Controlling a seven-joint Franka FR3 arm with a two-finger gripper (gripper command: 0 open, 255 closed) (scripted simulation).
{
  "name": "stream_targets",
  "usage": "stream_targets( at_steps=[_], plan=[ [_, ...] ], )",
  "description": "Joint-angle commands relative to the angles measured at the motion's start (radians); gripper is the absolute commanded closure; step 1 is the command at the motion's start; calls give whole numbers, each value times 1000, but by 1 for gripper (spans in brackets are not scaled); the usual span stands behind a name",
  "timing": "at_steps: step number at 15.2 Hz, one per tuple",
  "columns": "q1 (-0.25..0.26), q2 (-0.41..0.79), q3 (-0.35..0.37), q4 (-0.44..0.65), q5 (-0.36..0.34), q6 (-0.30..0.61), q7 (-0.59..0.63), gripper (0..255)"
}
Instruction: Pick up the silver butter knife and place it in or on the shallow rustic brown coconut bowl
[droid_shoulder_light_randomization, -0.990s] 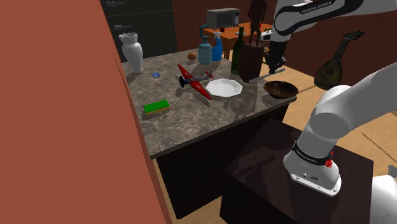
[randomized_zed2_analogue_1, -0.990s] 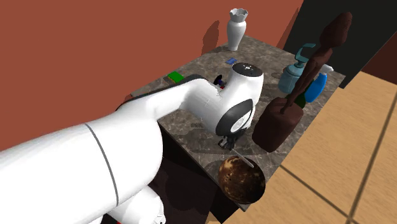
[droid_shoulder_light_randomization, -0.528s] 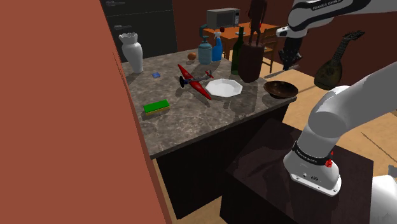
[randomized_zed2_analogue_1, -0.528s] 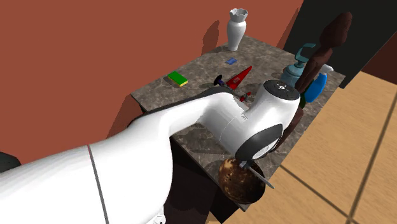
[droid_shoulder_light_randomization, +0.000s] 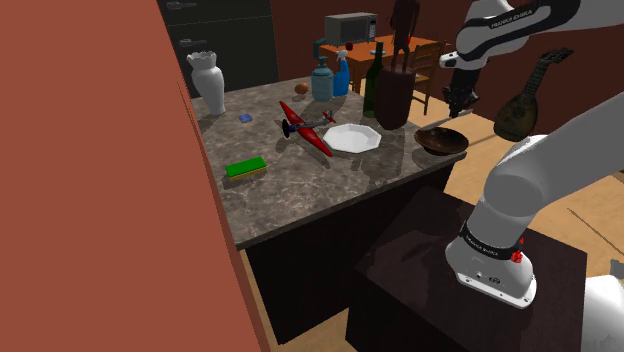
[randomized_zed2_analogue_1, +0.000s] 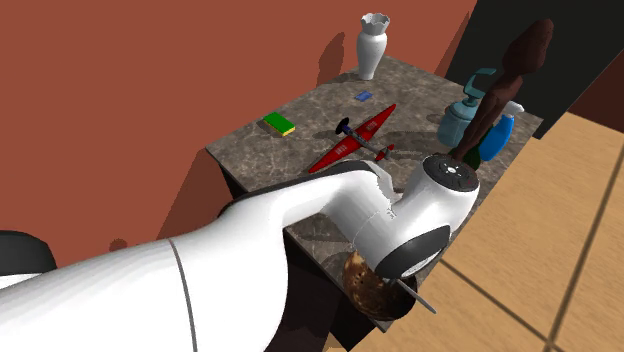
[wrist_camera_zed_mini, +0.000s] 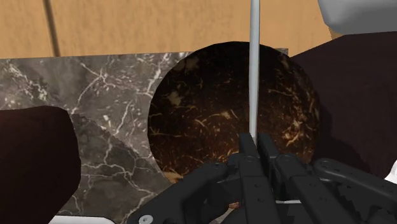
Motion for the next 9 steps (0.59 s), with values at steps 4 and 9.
stream_targets(
  at_steps=[4,9],
  plan=[
    [6,36,-35,-41,-8,78,-2,255],
    [16,77,-70,-80,-13,158,-4,255]
  ],
)
